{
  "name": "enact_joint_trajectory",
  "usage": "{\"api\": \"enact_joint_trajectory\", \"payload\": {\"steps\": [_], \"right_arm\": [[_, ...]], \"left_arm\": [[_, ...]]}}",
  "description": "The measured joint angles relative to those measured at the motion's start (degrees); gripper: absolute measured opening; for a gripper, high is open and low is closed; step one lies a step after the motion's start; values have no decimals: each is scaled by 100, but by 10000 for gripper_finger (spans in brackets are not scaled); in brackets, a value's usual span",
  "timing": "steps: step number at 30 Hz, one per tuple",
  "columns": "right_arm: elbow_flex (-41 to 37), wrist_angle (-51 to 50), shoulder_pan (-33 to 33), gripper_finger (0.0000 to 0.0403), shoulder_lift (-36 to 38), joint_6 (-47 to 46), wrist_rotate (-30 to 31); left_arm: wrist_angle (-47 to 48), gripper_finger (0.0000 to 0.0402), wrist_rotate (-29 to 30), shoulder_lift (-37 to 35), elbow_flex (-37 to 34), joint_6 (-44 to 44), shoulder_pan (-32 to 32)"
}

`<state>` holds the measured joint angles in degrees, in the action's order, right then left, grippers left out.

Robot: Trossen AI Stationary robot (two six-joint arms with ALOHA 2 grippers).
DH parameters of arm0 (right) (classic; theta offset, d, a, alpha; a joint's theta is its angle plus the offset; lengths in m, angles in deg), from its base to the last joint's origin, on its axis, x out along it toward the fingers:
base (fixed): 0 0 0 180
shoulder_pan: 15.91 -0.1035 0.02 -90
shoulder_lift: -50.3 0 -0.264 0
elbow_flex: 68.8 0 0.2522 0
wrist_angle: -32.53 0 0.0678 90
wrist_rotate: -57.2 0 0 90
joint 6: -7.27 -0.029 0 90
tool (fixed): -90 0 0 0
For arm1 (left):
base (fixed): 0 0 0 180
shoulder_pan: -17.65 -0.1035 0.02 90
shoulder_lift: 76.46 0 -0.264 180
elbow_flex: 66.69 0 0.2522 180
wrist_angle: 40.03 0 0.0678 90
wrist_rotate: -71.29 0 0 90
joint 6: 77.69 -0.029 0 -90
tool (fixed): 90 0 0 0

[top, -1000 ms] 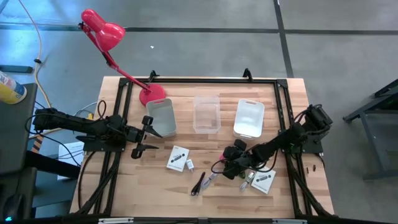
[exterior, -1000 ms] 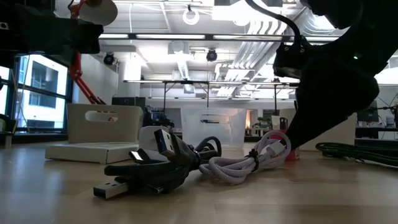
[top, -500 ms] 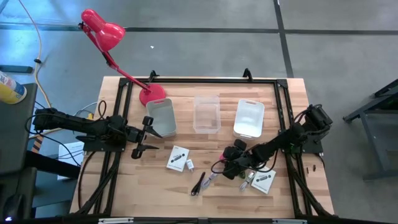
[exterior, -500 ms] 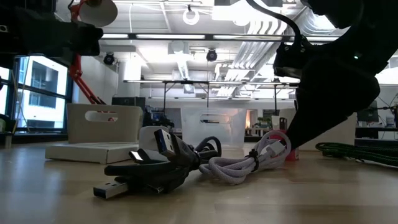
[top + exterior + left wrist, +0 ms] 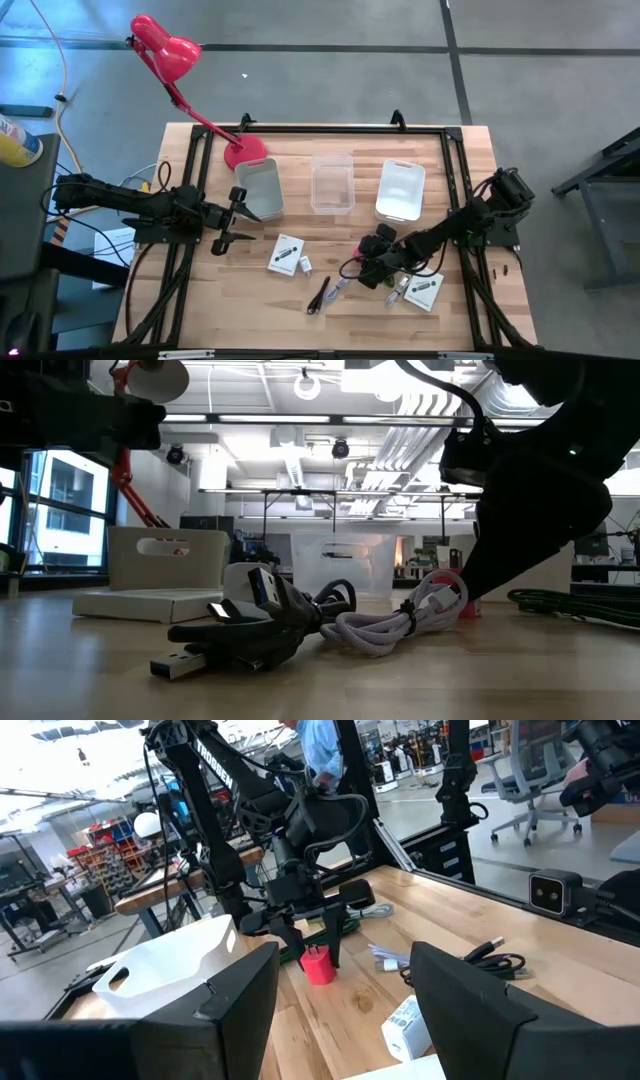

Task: Pick and place items into bin
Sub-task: Put the pink charger adapter into the white bin

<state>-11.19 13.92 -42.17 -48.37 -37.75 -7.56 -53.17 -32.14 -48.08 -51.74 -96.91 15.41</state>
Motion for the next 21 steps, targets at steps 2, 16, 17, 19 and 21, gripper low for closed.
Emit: {"api": "enact_joint_trajectory", "payload": {"steps": [2,16,17,19,21], "right_arm": [[0,0,0,162,0,0,8],[1,0,-4,163,0,4,101],[1,0,-4,161,0,2,101],[1,0,-4,159,0,4,101],[1,0,-4,163,0,4,101]], "left_arm": [[0,216,2,0,0,0,0],[0,216,2,0,0,0,0],[0,216,1,0,0,0,0],[0,216,2,0,0,0,0],[0,216,2,0,0,0,0]]}}
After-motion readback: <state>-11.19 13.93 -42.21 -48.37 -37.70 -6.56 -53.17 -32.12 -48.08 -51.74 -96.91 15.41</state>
